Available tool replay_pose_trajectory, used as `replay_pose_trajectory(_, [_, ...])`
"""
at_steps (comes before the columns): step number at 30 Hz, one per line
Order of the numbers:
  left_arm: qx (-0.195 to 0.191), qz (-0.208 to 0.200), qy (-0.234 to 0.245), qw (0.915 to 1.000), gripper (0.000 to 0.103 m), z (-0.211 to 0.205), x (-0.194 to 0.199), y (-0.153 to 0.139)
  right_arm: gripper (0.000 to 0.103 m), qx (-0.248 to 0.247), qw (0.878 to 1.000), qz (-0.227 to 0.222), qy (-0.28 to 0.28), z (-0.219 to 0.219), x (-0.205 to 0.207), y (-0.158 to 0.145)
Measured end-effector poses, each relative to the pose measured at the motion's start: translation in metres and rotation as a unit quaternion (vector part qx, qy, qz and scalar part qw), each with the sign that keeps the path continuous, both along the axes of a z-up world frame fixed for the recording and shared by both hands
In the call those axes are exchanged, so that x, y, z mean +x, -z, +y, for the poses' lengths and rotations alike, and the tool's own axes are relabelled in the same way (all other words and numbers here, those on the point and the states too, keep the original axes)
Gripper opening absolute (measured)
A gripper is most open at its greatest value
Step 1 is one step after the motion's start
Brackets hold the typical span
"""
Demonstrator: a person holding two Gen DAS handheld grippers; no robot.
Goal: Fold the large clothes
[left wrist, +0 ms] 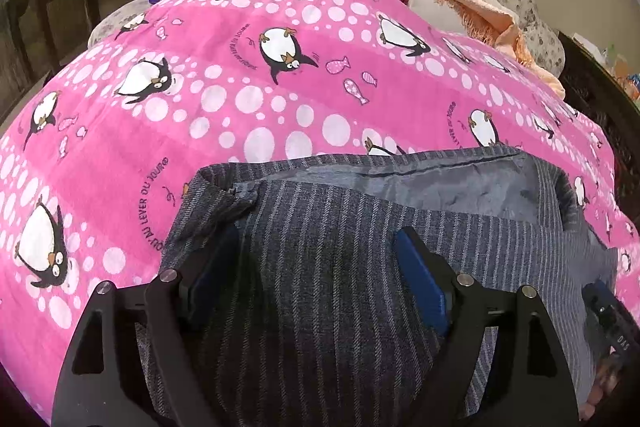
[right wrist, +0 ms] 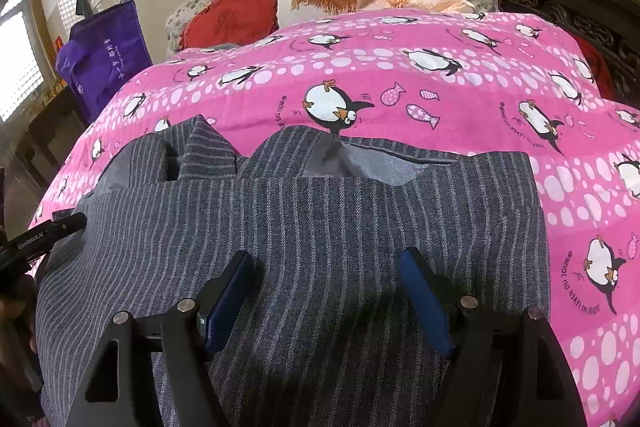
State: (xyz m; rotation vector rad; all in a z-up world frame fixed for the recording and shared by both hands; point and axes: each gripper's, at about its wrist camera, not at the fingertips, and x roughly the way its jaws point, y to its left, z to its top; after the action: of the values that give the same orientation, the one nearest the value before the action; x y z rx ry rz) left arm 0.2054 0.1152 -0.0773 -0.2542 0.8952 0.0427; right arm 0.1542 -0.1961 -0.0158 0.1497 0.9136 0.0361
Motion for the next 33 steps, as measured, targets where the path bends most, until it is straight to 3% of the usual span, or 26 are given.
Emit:
replay_pose_trajectory(24, [-0.019,-0.004,0.002,0.9998,0.084,0.004,0.000,0.000,0.083,0.003,1.000,0.007,-0.010,0.002,0.002,0.002])
replay_pose_trajectory(26, [-0.016,-0.002,0.002,0.9999,0.084,0.003,0.000,0.000,0.087,0.002,1.000,0.012,-0.018,0.004,0.004,0.003])
replay_pose_trajectory(29, [-0.001,0.008,0.009,0.9999,0.088,-0.002,0.003,-0.001,0.103,-0.017,0.998,0.040,-0.044,0.013,0.012,0.003])
replay_pose_trajectory(30, [0.002,0.012,0.013,0.9998,0.089,-0.003,0.003,-0.002,0.103,-0.043,0.996,0.057,-0.050,0.019,0.015,-0.001])
replay_pose_trajectory(31, [0.003,0.015,0.016,0.9998,0.089,-0.002,0.002,-0.006,0.090,-0.085,0.994,0.060,-0.038,0.026,0.013,-0.015])
replay_pose_trajectory(33, [-0.017,0.005,0.025,0.9995,0.089,0.005,-0.007,-0.023,0.081,-0.086,0.996,0.028,-0.028,0.032,-0.003,-0.043])
